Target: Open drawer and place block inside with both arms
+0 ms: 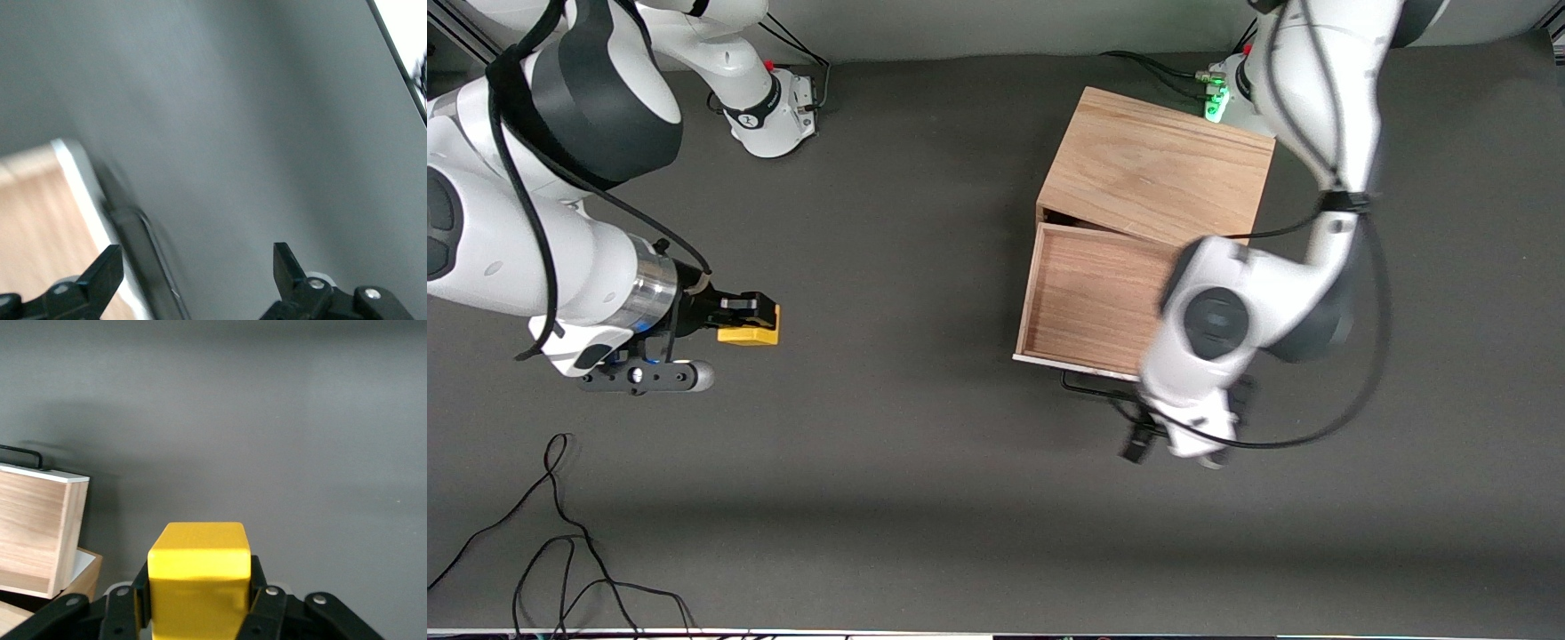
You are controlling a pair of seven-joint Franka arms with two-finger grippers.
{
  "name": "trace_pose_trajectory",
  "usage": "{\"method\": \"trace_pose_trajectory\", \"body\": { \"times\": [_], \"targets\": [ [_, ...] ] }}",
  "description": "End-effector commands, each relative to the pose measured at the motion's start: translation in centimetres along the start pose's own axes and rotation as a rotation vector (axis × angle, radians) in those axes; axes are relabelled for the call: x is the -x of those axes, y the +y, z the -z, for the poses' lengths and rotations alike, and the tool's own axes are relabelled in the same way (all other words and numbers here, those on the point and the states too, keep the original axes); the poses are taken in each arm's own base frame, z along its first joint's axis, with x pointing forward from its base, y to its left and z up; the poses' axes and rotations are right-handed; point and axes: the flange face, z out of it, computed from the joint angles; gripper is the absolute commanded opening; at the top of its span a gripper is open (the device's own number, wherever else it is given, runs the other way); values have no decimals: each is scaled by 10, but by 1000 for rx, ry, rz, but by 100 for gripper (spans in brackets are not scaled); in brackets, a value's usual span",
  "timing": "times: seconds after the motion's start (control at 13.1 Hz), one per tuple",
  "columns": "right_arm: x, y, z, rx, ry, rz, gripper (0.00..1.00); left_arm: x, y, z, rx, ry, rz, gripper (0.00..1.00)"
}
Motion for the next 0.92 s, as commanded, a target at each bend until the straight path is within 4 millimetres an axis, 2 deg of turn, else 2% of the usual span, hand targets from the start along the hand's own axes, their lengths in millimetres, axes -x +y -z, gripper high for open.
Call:
{"method": "trace_pose_trajectory", "body": {
  "times": [0.0,0.15,0.31,0.54,0.69,0.84],
  "targets": [
    [19,-64,2,-62,37,-49,41,-66,-40,54,-55,-65,-116,100],
    [45,-133,-16,-70,64,-44,41,-108,-68,80,-86,-94,-204,100],
    [68,-194,-41,-69,101,-6,41,-135,-92,97,-111,-126,-287,100],
    [101,-271,-97,-51,140,4,41,-178,-132,119,-142,-178,-438,100],
    [120,-312,-148,-7,169,28,41,-188,-147,132,-147,-188,-514,100],
    [129,-342,-197,-29,168,-40,42,-191,-158,136,-157,-198,-555,100]
  ]
}}
